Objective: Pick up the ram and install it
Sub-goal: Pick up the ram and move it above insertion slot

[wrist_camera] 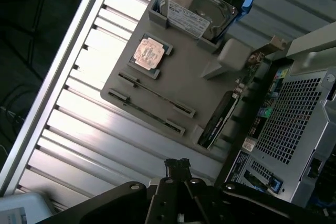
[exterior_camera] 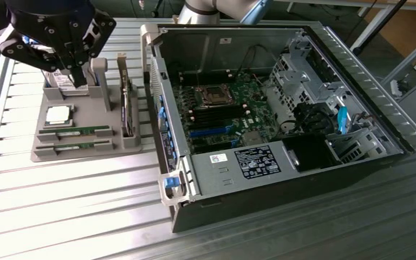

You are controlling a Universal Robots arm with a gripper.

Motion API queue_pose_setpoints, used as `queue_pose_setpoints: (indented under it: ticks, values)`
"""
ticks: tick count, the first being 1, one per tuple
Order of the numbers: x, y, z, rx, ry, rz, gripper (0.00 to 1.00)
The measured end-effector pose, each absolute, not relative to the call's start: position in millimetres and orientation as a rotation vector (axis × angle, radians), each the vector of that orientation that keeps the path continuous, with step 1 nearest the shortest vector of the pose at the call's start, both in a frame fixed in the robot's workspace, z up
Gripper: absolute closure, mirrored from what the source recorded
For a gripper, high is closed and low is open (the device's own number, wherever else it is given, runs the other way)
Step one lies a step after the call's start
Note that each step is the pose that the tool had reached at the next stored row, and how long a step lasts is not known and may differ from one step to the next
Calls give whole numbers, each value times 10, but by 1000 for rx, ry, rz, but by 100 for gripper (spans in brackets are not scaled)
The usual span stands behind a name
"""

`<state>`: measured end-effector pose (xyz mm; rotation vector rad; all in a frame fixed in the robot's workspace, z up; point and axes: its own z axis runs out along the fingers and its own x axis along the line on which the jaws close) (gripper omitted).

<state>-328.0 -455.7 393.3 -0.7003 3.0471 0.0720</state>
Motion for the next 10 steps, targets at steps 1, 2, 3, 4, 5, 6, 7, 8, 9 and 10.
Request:
queue_pose_setpoints:
  ticks: [1, 2, 3, 4, 5, 6, 7, 8, 9, 10]
  values:
    - [-3280, -4557, 3933, -718, 3043, 72, 91]
    - [-3280, -4557, 3933, -733, 3040, 71, 91]
    - [-3280, -4557, 3933, -743, 3038, 71, 91]
    - [-3280, -4557, 3933, -755, 3035, 71, 91]
    - [-3280, -4557, 3933, -768, 3032, 71, 91]
    - [-3279, -4557, 3933, -781, 3029, 71, 91]
    - [-3279, -4558, 3933, -793, 3026, 71, 91]
    - [-3280, -4557, 3933, -815, 3021, 71, 91]
    - [-3280, -4557, 3933, -823, 3019, 71, 91]
    - [-3280, -4557, 3933, -828, 3017, 71, 91]
